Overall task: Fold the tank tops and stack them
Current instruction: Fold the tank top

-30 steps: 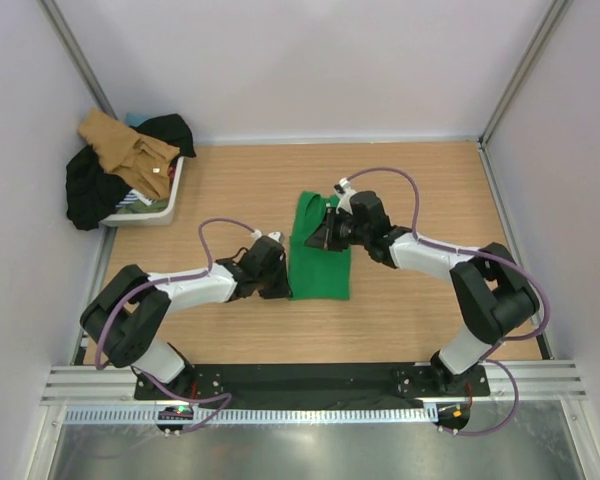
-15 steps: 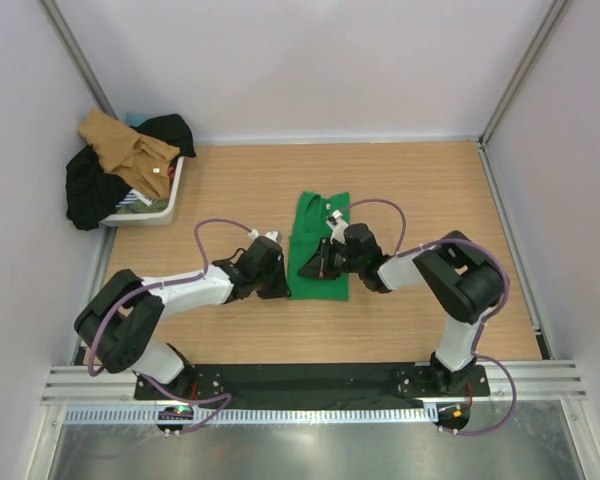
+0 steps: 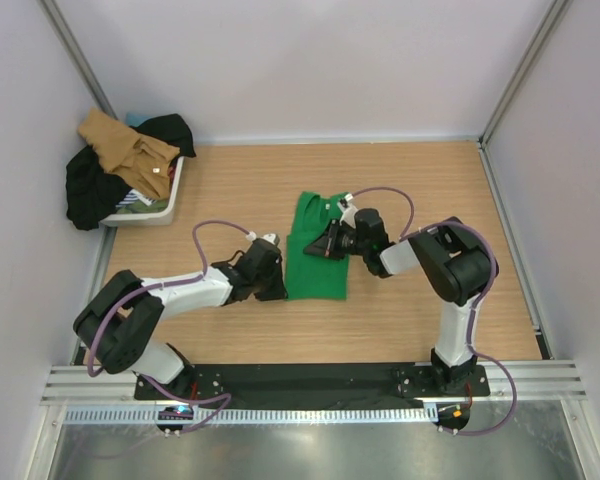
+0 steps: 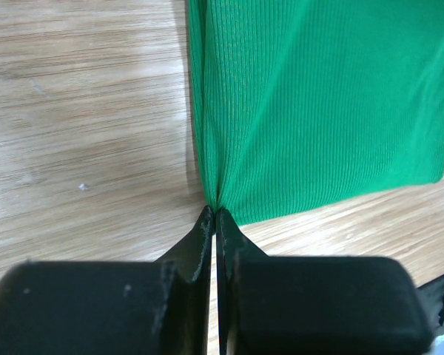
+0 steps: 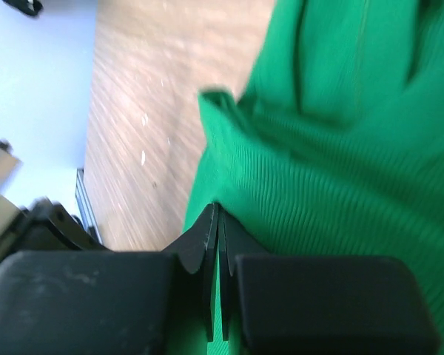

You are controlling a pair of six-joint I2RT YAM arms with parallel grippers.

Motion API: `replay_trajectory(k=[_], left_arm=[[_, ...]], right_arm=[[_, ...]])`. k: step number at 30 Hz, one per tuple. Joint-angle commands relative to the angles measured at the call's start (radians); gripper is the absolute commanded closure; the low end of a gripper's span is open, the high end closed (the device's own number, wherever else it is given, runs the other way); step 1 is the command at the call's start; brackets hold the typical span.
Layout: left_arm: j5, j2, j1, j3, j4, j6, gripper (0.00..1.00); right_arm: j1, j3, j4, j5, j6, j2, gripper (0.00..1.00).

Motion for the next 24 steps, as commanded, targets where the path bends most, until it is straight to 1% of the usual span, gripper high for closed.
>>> replay_trajectory(k=[1, 6, 10, 12, 14, 15, 18, 21, 24], left_arm=[[-0.034, -0.025, -0.005, -0.02, -0.021, 0.023, 1.0], [-0.031, -0.031, -0.003, -0.029, -0.021, 0.026, 1.0], [-0.025, -0.034, -0.005, -0.03, -0.021, 0.027, 1.0], [-0.025, -0.039, -0.006, -0.032, -0.022, 0.027, 1.0], [-0.025, -0.043, -0.011, -0.035, -0.022, 0.026, 1.0], [-0.025, -0.051, -0.012, -0.033, -0.022, 0.026, 1.0], [-0.04, -0.077, -0.034, -0.033, -0.022, 0.018, 1.0], [-0.057, -0.094, -0.067, -0.03, -0.028, 0.003, 1.0], [-0.097, -0.109, -0.103, -0.032, -0.032, -0.029, 1.0]], right_arm=[[-0.032, 0.087, -0.016, 0.008, -0.041, 0.028, 0.94], [-0.09, 0.142, -0.015, -0.01, -0.03, 0.104, 0.94], [-0.108, 0.184, -0.123, 0.027, -0.078, 0.111, 0.94], [-0.118, 0.191, -0.162, 0.025, -0.089, 0.102, 0.92], [-0.121, 0.19, -0.182, 0.024, -0.109, 0.058, 0.86], [-0.122, 0.197, -0.234, 0.028, -0.125, 0.038, 0.75], [-0.119, 0.196, -0.337, 0.065, -0.158, -0.069, 0.6], [-0.119, 0.162, -0.436, 0.1, -0.181, -0.191, 0.57], [-0.113, 0.095, -0.528, 0.132, -0.199, -0.322, 0.48]])
